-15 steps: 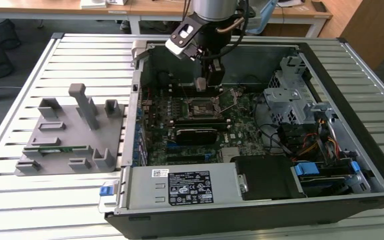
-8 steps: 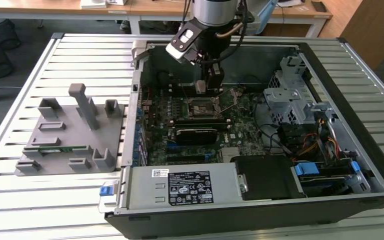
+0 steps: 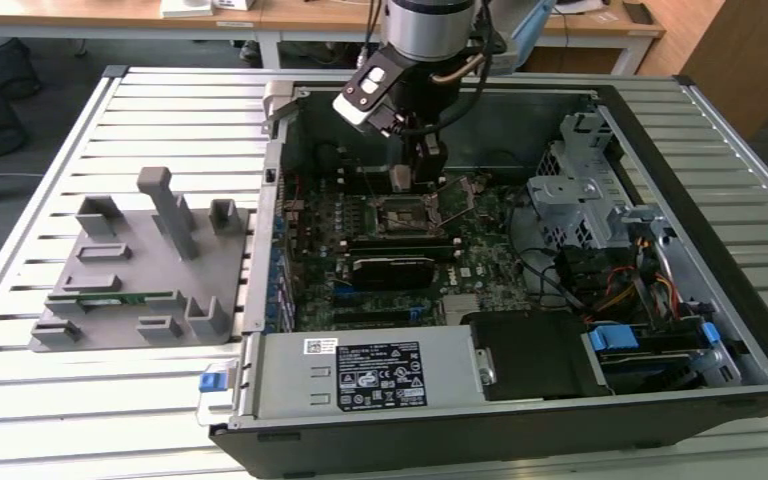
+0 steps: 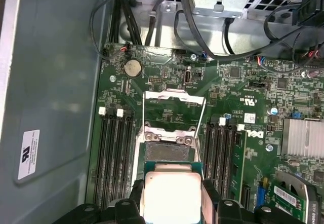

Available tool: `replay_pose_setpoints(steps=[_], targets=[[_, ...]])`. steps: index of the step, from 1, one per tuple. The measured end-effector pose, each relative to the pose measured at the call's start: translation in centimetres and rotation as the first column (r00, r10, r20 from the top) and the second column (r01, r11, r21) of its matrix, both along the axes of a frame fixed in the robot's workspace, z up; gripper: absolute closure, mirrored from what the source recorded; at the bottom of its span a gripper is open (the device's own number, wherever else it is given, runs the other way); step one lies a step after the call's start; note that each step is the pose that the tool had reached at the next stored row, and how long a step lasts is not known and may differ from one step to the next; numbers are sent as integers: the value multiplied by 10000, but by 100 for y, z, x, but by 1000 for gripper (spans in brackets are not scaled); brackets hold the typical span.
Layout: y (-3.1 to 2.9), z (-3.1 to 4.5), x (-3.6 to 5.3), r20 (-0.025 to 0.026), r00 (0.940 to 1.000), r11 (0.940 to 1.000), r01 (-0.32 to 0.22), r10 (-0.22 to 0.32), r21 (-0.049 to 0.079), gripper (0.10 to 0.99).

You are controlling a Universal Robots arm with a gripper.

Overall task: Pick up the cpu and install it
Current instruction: 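Place the cpu into insertion slot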

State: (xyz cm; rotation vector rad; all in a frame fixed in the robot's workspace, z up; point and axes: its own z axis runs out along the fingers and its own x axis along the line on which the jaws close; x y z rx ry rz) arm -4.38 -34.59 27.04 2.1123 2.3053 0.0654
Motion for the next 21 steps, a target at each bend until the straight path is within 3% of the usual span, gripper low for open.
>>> replay_pose_setpoints(steps=[21], targets=[[55,-260,23,-64,9999,9999,117,-117,0,553]])
